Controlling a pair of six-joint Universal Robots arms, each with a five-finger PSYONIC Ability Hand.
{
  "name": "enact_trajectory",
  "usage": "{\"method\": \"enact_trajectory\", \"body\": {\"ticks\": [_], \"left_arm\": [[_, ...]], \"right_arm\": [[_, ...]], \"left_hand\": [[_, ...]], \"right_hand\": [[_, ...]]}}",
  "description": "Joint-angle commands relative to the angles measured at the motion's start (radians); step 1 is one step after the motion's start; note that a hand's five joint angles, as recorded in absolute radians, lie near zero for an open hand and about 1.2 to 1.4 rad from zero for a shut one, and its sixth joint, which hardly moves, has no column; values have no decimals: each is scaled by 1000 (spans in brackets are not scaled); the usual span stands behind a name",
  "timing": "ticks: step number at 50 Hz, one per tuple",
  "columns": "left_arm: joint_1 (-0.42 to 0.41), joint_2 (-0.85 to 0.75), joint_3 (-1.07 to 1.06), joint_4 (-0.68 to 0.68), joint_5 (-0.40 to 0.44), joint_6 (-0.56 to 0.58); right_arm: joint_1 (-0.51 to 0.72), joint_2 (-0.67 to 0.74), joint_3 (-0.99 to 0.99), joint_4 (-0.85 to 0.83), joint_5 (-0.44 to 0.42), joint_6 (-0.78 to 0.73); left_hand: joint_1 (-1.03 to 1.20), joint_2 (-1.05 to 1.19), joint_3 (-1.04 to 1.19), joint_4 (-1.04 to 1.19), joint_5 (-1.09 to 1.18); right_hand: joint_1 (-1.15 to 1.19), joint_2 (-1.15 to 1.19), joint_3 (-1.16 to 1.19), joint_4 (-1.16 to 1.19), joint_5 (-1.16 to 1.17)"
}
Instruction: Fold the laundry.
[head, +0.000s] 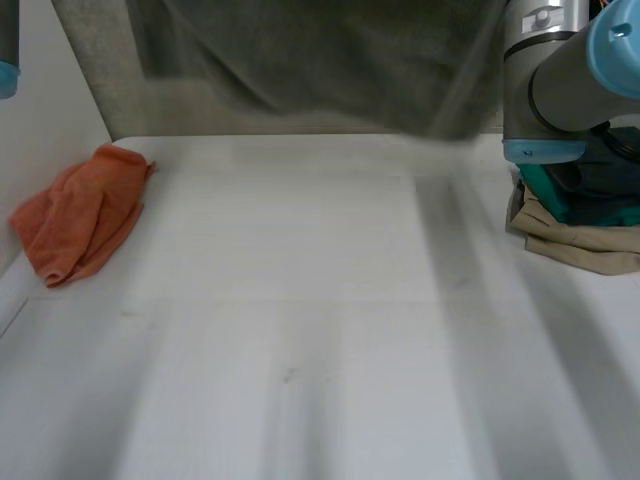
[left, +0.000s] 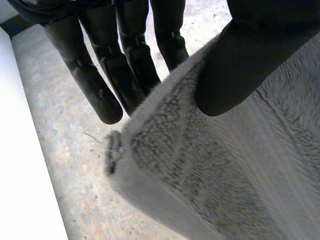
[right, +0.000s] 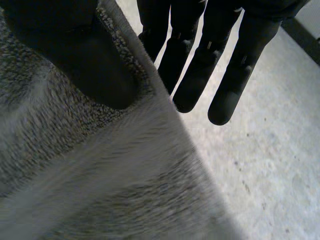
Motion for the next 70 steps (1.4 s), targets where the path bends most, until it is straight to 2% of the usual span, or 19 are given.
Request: {"method": "enact_trajectory", "body": {"ticks": [1,7,12,18,23,27,34,38,42,44,46,51,57,58,61,62,65,66,70], "left_arm": [[37,28,-266,34,24,18],[71,34,-475,31,58,41],[110,37,-693,38,158,89],[156,50,-842,43,258,146],[187,62,-922,42,302,179],[196,67,-946,35,313,186],[204,67,-949,22,310,205],[207,73,-946,-1,310,212],[203,80,-948,-32,313,223],[199,80,-949,-44,313,231],[196,83,-951,-57,310,241],[196,110,-977,-101,307,292],[206,188,-1060,-222,305,474],[212,224,-1101,-286,302,546],[225,277,-1165,-411,295,669],[236,310,-1211,-496,290,759],[261,358,-1287,-618,291,913],[285,388,-1334,-679,294,1008],[330,436,-1408,-736,319,1197]], "right_arm": [[-19,-105,241,37,-43,6],[-54,-143,417,139,-52,9],[-82,-157,618,217,-104,18],[-97,-119,752,222,-169,38],[-109,-48,748,234,-167,70],[-126,4,697,293,-119,142],[-156,56,597,444,-75,246],[-174,80,554,531,-91,280],[-185,100,533,579,-121,280],[-192,102,533,590,-146,277],[-202,96,537,599,-172,271],[-225,48,569,628,-200,239],[-271,-99,677,714,-221,103],[-286,-146,713,753,-230,26],[-306,-220,773,838,-253,-107],[-318,-269,819,905,-266,-199],[-340,-330,896,1016,-282,-348],[-350,-363,942,1071,-287,-435],[-361,-407,984,1079,-287,-592]], "left_hand": [[214,200,206,195,244],[214,200,206,195,244],[214,200,206,195,244],[214,200,206,195,244],[214,200,206,195,244],[214,200,206,195,244],[214,200,206,195,244],[214,200,206,195,244],[214,200,206,195,244],[214,200,206,195,244],[214,200,206,195,244],[214,200,206,195,244],[214,200,206,195,244],[214,200,206,195,244],[214,200,206,195,244],[214,200,206,195,244],[214,200,206,195,244],[214,200,206,195,244],[214,200,206,195,244]], "right_hand": [[260,221,209,200,213],[260,221,209,200,213],[260,221,209,200,213],[260,221,209,200,213],[260,221,209,200,213],[242,203,191,182,195],[-113,-152,-164,-173,-160],[-134,-173,-185,-194,-181],[-102,-141,-153,-161,-149],[-8,-47,-59,-68,-55],[258,219,207,198,211],[260,221,209,200,213],[260,221,209,200,213],[260,221,209,200,213],[260,221,209,200,213],[260,221,209,200,213],[260,221,209,200,213],[260,221,209,200,213],[260,221,209,200,213]]}}
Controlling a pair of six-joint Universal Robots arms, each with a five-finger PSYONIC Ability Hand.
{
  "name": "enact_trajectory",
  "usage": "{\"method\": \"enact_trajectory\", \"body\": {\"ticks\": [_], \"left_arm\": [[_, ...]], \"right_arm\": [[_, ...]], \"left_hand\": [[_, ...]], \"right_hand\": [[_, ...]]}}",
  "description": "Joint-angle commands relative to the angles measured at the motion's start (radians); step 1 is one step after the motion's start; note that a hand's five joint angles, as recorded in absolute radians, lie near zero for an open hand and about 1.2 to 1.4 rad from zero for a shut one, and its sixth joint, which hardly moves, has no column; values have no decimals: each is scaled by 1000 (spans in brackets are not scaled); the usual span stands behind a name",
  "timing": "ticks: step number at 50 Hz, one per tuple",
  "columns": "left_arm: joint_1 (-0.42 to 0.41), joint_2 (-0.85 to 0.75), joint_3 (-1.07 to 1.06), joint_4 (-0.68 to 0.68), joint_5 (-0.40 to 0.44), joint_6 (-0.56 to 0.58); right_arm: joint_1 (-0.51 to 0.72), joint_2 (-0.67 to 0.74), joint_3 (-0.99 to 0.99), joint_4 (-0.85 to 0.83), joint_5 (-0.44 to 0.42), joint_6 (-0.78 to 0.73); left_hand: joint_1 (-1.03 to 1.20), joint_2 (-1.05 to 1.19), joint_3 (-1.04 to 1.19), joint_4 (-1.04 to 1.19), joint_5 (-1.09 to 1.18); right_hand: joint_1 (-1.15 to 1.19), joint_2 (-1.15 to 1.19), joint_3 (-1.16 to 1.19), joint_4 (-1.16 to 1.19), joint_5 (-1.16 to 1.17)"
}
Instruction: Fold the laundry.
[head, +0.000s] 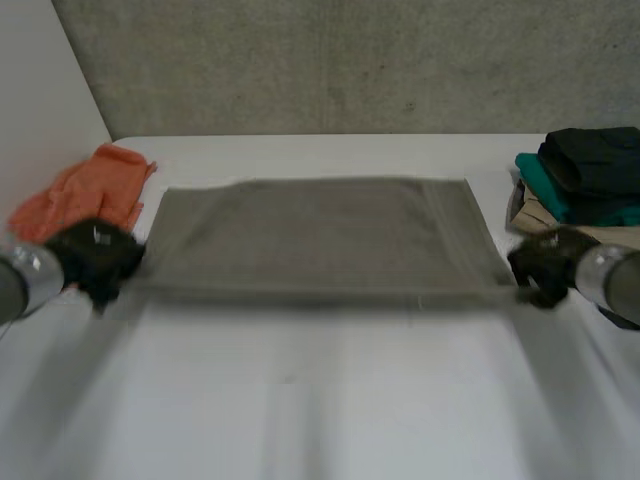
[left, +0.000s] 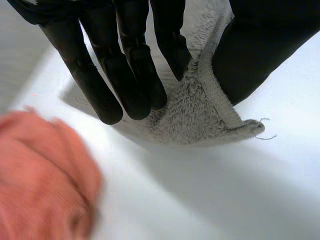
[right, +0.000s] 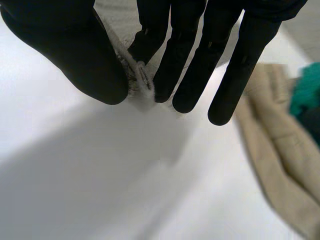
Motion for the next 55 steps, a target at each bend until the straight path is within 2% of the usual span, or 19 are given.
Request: {"method": "enact_trajectory", "body": {"ticks": [1,5,9,14,18,27,32,38,41,45,46,47,48,49,55], "left_arm": [[83,130,-193,-245,27,438],[29,108,-143,-204,30,410],[-31,19,-28,-141,6,276],[-83,-90,147,-72,-94,90],[-106,-153,250,-46,-146,13],[-141,-256,394,-26,-244,-44],[-170,-328,489,40,-278,-82],[-195,-420,604,73,-350,-102],[-209,-471,672,68,-387,-107],[-232,-525,727,62,-395,-117],[-236,-535,736,62,-390,-120],[-250,-555,751,59,-386,-124],[-256,-563,756,59,-384,-122],[-262,-569,762,59,-387,-121],[-270,-574,781,63,-439,-148]], "right_arm": [[-40,-145,154,153,-22,-381],[-14,-124,118,114,-12,-303],[19,-73,56,67,-11,-223],[52,5,-31,-117,12,-84],[75,66,-100,-217,53,-30],[143,204,-249,-402,74,7],[183,302,-355,-499,110,13],[203,415,-480,-534,193,3],[206,477,-548,-533,207,-9],[213,539,-600,-536,204,-29],[216,550,-606,-539,207,-33],[226,571,-612,-542,212,-39],[230,580,-616,-544,215,-43],[235,588,-617,-550,221,-46],[236,588,-600,-628,290,-10]], "left_hand": [[214,199,205,195,244],[214,199,205,195,244],[214,199,205,195,244],[214,199,205,195,244],[214,199,205,195,244],[214,199,205,195,244],[214,199,205,195,244],[214,199,205,195,244],[214,199,205,195,244],[214,199,205,195,244],[96,80,87,76,125],[-536,-551,-545,-556,-507],[-857,-872,-865,-876,-827],[-1007,-1022,-1016,-1027,-978],[-1007,-1022,-1016,-1027,-978]], "right_hand": [[255,219,209,201,233],[255,219,209,201,233],[255,219,209,201,233],[255,219,209,201,233],[255,219,209,201,233],[255,219,209,201,233],[255,219,209,201,233],[255,219,209,201,233],[255,219,209,201,233],[255,219,209,201,233],[89,53,43,35,67],[-744,-780,-790,-798,-766],[-967,-1002,-1013,-1021,-989],[-967,-1002,-1013,-1021,-989],[-967,-1002,-1013,-1021,-989]]}}
